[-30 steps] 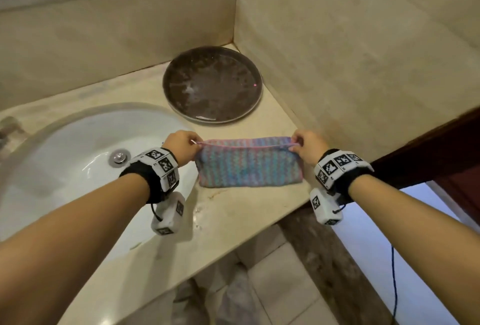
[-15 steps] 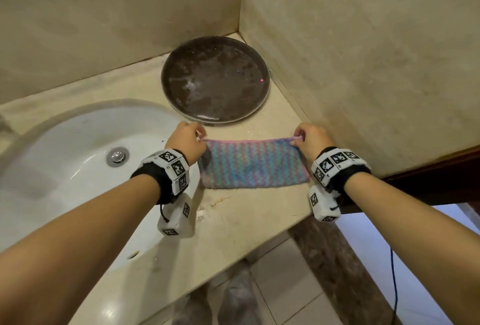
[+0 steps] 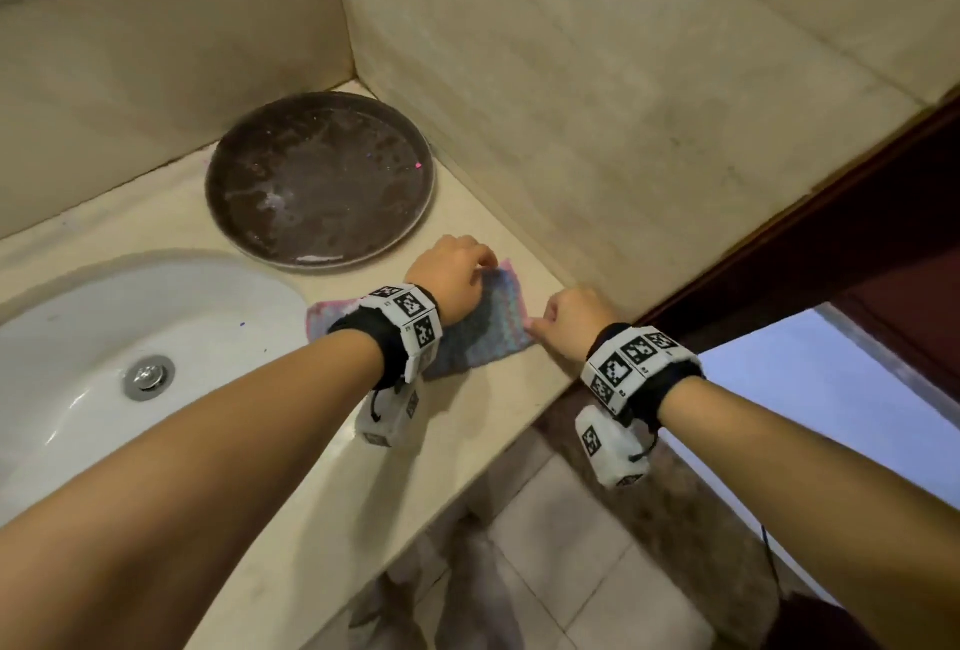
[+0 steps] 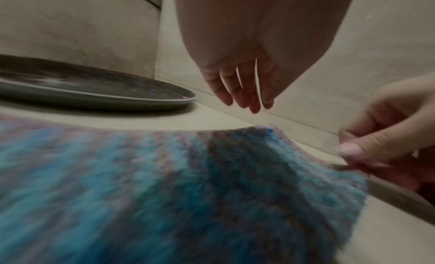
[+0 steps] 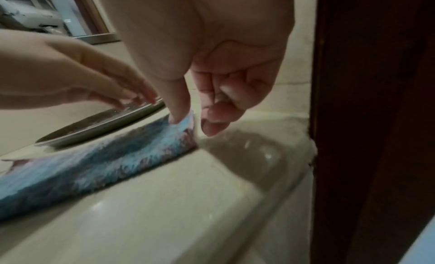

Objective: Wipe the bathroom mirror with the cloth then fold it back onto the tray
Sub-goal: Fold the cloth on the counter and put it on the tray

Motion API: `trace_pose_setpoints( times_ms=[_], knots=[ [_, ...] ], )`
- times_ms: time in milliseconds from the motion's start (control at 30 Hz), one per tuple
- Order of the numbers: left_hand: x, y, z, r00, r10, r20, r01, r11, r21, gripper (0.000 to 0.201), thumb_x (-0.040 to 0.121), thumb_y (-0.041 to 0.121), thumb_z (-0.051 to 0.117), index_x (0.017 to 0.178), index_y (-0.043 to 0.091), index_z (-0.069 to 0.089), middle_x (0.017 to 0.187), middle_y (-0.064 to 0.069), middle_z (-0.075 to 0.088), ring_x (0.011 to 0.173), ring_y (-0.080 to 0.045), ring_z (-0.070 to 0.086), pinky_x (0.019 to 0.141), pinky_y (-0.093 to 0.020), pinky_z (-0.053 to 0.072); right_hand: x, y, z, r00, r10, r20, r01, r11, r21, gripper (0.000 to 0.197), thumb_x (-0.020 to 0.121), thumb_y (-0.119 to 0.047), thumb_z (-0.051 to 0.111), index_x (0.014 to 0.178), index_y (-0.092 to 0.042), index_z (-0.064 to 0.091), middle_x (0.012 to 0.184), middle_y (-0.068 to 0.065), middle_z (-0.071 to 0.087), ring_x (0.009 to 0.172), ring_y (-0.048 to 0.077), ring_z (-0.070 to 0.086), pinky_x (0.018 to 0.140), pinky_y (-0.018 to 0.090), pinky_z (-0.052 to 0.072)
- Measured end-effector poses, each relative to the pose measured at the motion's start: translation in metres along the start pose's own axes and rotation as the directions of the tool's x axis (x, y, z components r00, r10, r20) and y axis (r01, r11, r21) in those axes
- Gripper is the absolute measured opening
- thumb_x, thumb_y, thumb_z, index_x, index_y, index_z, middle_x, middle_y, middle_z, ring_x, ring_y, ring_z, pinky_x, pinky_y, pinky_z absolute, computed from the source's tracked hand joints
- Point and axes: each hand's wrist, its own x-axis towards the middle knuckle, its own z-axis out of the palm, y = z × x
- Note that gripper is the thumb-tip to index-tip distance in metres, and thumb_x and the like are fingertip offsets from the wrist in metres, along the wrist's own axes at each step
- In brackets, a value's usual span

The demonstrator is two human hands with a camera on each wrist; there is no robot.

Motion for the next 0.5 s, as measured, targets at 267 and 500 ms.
trace_pose_setpoints(
  times_ms=[267,500],
  knots=[
    [0.038,0.016,0.020,0.956,0.226,0.189,-0.275,0.914,0.298,0.042,0.083,0.004,0.048,0.122,0.017,0.059,0.123,-0.006,0.058,0.113,-0.030,0.047,0.089,-0.038,0.042,0.004,0.006,0.013,0.997,0.069,0.032,-0.074,0.979,0.187,0.020,0.081,-0.016,0.064,0.087,0.003,0.068,0.082,0.018,0.068,0.086,0.036,0.066,0.080,0.039,0.056],
    [0.042,0.019,0.018,0.953,0.193,0.234,-0.292,0.799,0.526,0.035,0.085,0.014,0.051,0.120,0.012,0.052,0.119,-0.007,0.052,0.114,-0.028,0.041,0.087,-0.035,0.035,0.003,0.013,0.012,0.999,0.052,0.008,-0.052,0.957,0.285,0.026,0.077,-0.010,0.067,0.059,-0.019,0.050,0.060,-0.004,0.051,0.066,0.019,0.051,0.057,0.026,0.040]
  ],
)
